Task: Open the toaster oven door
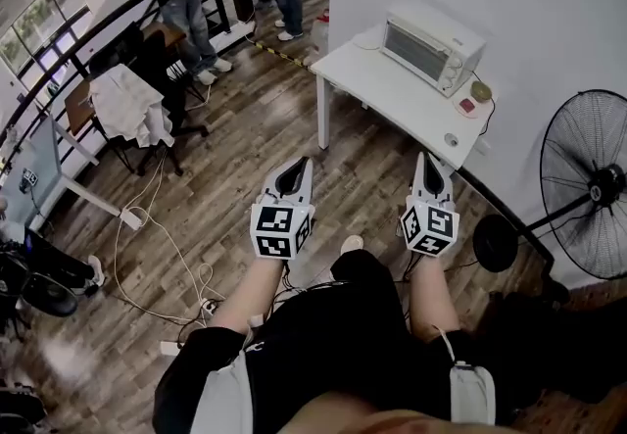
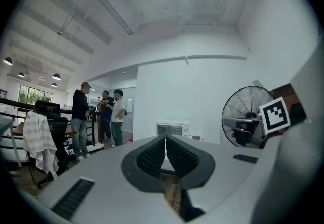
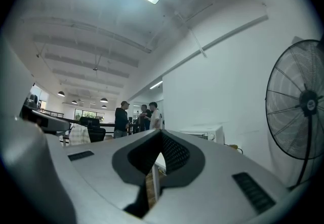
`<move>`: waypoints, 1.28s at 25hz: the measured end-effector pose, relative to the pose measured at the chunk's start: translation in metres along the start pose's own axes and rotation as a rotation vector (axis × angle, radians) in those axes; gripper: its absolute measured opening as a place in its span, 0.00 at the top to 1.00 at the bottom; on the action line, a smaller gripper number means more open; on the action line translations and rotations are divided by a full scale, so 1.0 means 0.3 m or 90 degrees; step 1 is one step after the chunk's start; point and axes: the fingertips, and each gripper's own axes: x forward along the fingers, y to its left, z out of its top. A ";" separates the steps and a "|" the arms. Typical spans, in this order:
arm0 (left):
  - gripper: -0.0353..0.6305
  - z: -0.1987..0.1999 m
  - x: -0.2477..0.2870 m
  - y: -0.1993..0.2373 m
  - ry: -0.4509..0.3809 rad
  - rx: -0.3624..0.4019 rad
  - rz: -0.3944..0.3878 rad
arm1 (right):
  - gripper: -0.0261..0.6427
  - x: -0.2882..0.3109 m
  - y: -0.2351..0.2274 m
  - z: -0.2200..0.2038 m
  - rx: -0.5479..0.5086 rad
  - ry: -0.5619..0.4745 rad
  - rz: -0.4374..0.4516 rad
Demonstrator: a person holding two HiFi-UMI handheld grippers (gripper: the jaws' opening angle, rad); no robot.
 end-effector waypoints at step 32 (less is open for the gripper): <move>0.92 0.165 1.485 0.145 0.006 0.035 -0.084 | 0.96 1.218 -0.696 -0.119 0.010 0.001 -0.106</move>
